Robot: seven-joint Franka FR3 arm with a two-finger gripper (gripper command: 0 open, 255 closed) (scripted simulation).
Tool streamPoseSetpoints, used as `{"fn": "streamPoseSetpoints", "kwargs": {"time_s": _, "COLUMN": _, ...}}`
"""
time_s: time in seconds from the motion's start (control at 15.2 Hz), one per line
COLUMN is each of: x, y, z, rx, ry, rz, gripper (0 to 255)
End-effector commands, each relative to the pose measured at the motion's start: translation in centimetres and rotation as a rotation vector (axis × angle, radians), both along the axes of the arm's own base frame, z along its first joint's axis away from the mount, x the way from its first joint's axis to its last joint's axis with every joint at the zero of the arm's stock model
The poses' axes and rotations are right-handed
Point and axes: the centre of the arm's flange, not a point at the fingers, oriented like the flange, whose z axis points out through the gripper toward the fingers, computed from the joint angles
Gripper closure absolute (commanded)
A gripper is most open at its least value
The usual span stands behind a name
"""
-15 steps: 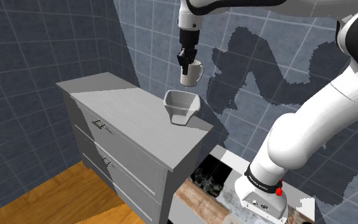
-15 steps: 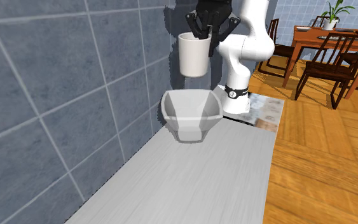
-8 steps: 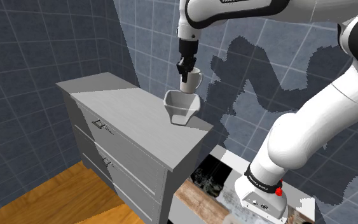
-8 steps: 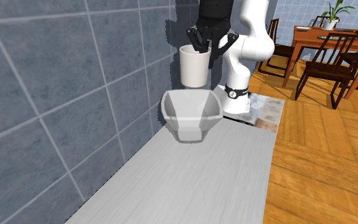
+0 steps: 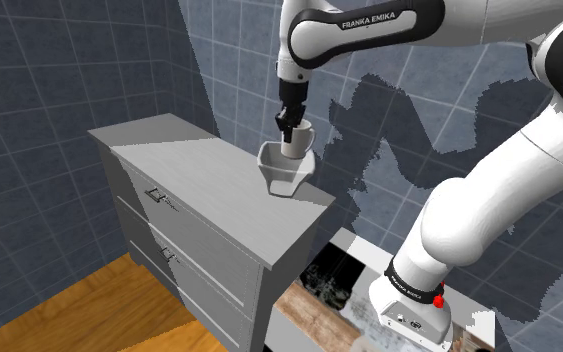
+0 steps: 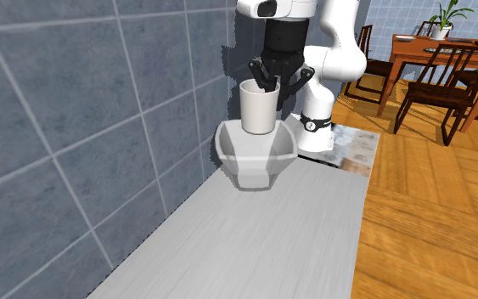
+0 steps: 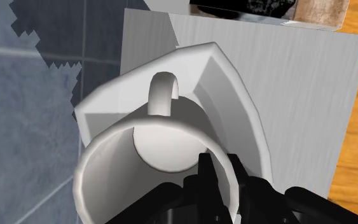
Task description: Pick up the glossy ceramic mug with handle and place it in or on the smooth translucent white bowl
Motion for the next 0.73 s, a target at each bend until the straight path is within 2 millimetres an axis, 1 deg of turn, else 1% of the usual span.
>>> {"fn": "streamPoseSetpoints", "kwargs": {"time_s": 0.0, "x": -0.12, "y": -0.02, "z": -1.03, "rx": 0.000, "ry": -0.001, "rz": 0.000, "gripper": 255}}
{"fn": "streamPoseSetpoints", "kwargs": {"time_s": 0.07, "x": -0.12, "y": -0.02, "z": -1.36, "rx": 0.000, "ry": -0.001, "rz": 0.000, "gripper": 255}}
{"fn": "streamPoseSetpoints", "kwargs": {"time_s": 0.53, "x": -0.12, "y": -0.02, "z": -1.36, "rx": 0.000, "ry": -0.001, "rz": 0.000, "gripper": 255}}
{"fn": "streamPoseSetpoints", "kwargs": {"time_s": 0.59, "x": -0.12, "y": -0.02, "z": -1.36, "rx": 0.000, "ry": -0.001, "rz": 0.000, "gripper": 0}}
{"fn": "streamPoseSetpoints", "kwargs": {"time_s": 0.66, "x": -0.12, "y": -0.02, "z": -1.36, "rx": 0.000, "ry": -0.001, "rz": 0.000, "gripper": 0}}
